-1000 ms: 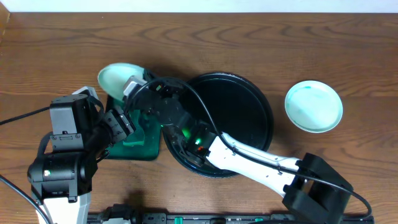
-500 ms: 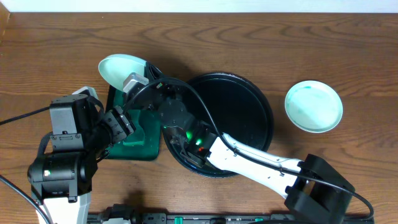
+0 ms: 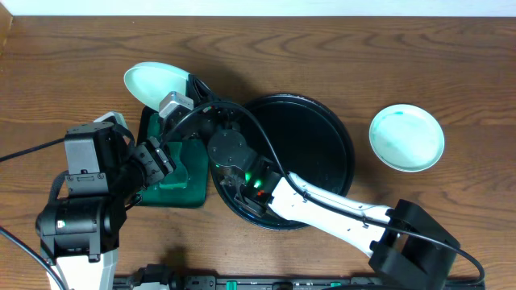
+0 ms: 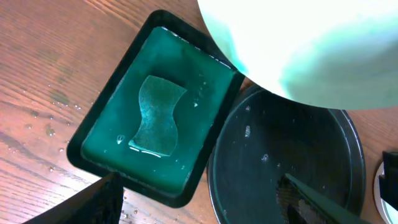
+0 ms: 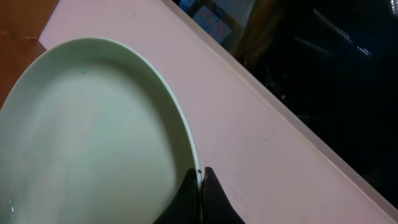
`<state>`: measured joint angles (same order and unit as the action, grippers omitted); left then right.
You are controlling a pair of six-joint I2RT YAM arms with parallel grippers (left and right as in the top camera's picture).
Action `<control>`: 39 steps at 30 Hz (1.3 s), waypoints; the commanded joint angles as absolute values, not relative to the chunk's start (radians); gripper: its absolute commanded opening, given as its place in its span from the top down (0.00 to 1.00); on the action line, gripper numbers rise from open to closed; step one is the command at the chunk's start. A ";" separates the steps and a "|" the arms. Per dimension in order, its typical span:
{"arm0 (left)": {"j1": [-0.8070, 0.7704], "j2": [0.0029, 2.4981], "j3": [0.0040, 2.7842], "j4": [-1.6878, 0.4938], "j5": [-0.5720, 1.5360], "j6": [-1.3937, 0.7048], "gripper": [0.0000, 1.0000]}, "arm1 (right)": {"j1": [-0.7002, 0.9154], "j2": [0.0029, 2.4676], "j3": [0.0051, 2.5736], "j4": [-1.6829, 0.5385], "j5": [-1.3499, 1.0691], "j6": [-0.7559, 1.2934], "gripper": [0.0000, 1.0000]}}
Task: Clean dirty plates on tray and stack at the side
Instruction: 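Lift the white plate with the right gripper and tilt it over the basin, then carry the white plate right and place it on the plate stack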
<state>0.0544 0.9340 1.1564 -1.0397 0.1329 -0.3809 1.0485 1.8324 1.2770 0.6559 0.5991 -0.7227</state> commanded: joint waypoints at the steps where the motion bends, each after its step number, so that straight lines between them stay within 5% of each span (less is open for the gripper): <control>1: 0.058 0.935 1.177 -1.040 0.142 -0.379 0.21 | 1.051 1.803 1.294 0.672 0.606 -0.751 0.99; 13: 0.058 0.935 1.177 -1.040 0.142 -0.379 0.20 | 1.027 1.804 1.293 0.658 0.606 -0.694 0.99; 19: 0.058 0.935 1.177 -1.040 0.142 -0.379 0.21 | 0.905 1.804 1.293 0.377 0.569 -0.037 0.99; 23: 0.058 0.935 1.177 -1.040 0.142 -0.379 0.21 | 0.794 1.789 1.294 0.156 0.176 0.317 0.99; 30: 0.058 0.935 1.177 -1.040 0.142 -0.379 0.21 | 0.555 1.674 1.294 0.081 -0.395 0.426 0.99; 39: 0.058 0.935 1.177 -1.040 0.142 -0.379 0.21 | 0.138 1.453 1.294 -0.483 -0.311 0.426 0.99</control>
<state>0.0547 0.9352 1.1572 -1.0401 0.1329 -0.3809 0.2462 1.4956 1.2896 -0.3843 -0.3332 0.3950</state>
